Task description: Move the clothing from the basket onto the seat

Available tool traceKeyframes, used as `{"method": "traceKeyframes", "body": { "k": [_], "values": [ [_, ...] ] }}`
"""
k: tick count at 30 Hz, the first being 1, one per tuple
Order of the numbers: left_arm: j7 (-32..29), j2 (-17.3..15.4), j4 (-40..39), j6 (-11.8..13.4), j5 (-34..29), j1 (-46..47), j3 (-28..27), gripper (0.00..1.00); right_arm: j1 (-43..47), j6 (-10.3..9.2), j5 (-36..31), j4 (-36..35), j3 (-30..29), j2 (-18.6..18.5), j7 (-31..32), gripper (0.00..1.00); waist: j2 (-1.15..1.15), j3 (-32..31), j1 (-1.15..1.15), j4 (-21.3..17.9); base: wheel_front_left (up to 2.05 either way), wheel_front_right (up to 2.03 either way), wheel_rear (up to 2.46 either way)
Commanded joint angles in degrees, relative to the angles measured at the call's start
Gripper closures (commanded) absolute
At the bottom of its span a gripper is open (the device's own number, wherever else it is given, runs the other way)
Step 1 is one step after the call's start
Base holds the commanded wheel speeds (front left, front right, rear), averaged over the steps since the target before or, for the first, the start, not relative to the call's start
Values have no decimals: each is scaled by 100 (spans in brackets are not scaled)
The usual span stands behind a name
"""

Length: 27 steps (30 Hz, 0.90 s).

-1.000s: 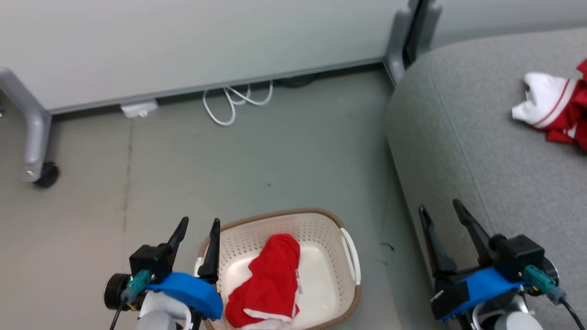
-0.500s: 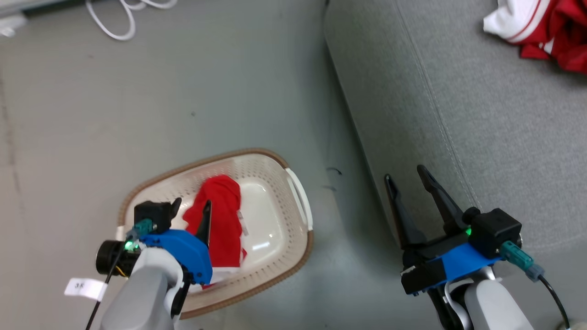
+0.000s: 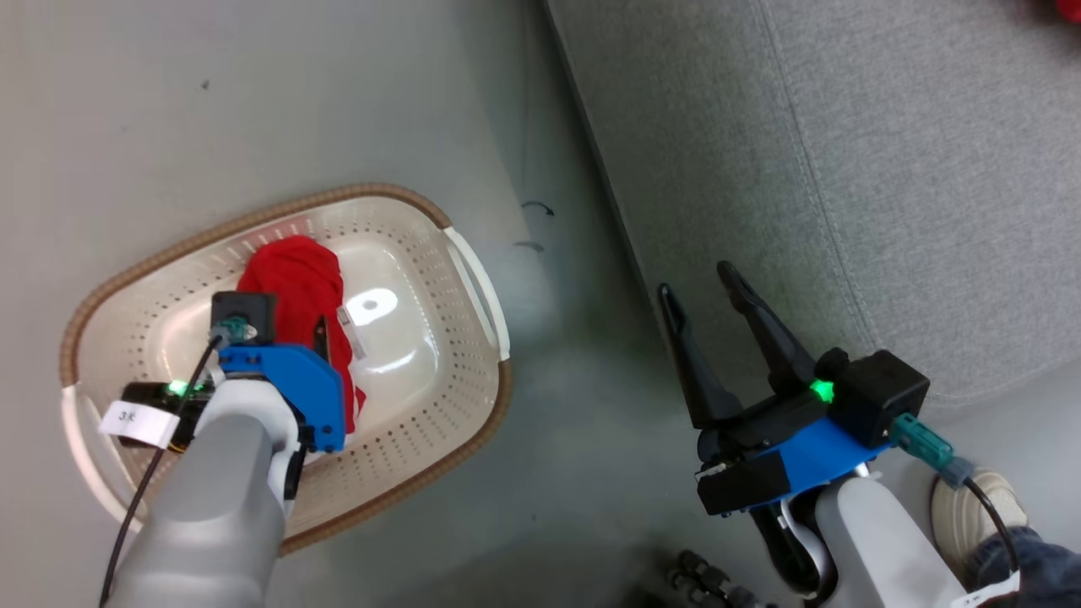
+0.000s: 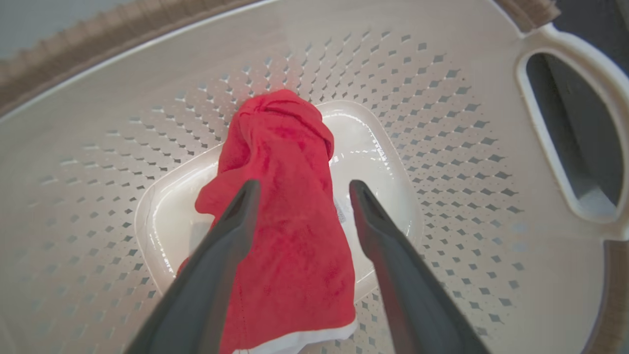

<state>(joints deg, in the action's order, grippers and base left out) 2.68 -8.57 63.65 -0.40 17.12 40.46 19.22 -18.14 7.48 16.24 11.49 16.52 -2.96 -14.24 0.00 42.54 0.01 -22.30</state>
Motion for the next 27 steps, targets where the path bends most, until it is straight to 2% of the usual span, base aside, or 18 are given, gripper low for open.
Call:
{"method": "traceKeyframes", "body": {
  "k": [1,8,12,21,27],
  "values": [
    [5,-59,54,84,-29,170,11,0,-117,3,50,3,57,12,-57,0,0,258,-1,-135,0,0,0],
    [-21,-161,261,424,-106,499,53,0,-226,3,222,2,237,11,-89,0,0,590,-1,-262,0,0,0],
    [-43,-207,386,744,-178,670,82,0,-285,2,325,-2,354,11,-101,0,0,757,-1,-363,0,0,0],
    [-325,-240,696,1231,-278,946,199,0,-106,3,457,-146,327,11,-102,0,0,868,-1,-364,0,0,0],
    [-641,-222,835,1140,-157,966,195,0,-21,3,498,-211,295,11,-102,0,0,917,-1,-353,0,0,0]
  ]
}}
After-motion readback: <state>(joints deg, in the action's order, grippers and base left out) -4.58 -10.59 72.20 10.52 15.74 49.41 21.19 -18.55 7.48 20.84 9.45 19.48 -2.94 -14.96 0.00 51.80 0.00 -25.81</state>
